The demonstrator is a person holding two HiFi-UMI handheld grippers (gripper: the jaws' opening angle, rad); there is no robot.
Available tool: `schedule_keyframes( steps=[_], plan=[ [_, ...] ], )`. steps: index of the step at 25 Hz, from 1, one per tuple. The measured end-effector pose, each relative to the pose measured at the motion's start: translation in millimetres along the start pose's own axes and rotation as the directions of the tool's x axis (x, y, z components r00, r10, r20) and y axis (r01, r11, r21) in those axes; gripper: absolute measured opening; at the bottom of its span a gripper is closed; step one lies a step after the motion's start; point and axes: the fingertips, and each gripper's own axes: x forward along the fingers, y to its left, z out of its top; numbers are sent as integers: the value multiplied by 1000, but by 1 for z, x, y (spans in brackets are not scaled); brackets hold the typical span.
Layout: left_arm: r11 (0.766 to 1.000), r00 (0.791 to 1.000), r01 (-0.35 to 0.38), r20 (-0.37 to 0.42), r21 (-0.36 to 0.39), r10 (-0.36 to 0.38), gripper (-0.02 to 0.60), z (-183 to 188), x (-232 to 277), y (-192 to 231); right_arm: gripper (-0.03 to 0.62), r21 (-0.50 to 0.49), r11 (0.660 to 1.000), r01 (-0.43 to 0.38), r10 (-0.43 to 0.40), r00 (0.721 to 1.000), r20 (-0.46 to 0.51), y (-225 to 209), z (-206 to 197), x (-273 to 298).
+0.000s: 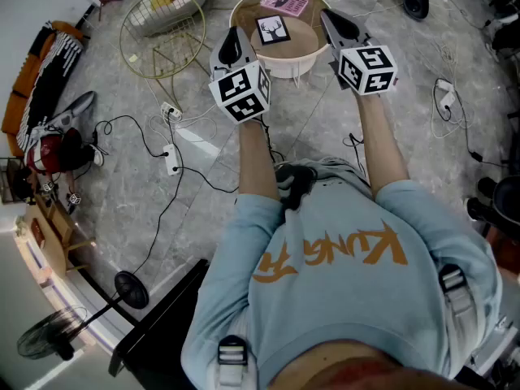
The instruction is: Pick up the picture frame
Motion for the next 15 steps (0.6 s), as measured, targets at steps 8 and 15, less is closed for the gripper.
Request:
schedule_keyframes(
  steps=[8, 15],
  plan=[
    [999, 999, -26, -31, -26, 25, 20, -13, 5, 12, -3, 39, 999, -3, 4, 1000, -4, 3, -9, 7],
    [1000, 999, 9, -50, -30, -11, 20, -22, 14, -5, -2, 64, 998, 25, -24, 1000, -9, -12, -14, 0]
  ],
)
